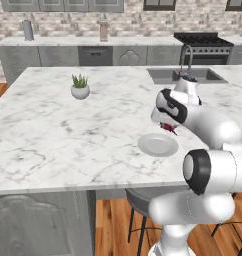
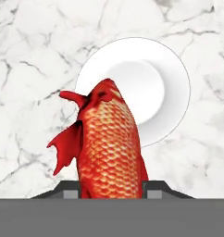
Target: Take the fish from the fridge and place it on the digital scale on the counter by the fridge. Wait a few seconds for a reading, then move it to the plate on the dining counter.
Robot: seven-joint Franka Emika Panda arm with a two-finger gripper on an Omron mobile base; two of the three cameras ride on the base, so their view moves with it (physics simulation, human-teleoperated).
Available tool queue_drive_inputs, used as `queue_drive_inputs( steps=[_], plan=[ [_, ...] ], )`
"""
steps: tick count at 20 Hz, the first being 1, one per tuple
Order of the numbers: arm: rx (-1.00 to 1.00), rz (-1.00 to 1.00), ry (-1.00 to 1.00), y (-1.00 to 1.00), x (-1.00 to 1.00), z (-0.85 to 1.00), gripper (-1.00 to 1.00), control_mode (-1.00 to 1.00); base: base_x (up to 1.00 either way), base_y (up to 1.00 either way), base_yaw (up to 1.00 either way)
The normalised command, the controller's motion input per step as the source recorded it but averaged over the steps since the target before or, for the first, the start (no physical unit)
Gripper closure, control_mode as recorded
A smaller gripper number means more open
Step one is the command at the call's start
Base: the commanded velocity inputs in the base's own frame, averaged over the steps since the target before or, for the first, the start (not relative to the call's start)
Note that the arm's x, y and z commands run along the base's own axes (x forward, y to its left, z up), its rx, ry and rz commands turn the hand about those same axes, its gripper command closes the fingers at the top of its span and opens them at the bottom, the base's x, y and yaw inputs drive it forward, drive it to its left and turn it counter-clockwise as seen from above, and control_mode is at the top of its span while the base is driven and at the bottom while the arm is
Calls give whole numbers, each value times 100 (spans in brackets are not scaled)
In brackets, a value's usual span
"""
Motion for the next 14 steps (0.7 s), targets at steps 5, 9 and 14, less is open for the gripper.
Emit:
queue_drive_inputs(
  steps=[5,9,14],
  plan=[
    [0,9,16,-2,56,-89,100,-100,0,0,0],
    [0,6,4,-14,54,-51,100,-100,0,0,0],
    [-2,4,2,-14,44,-44,100,-100,0,0,0]
  ],
)
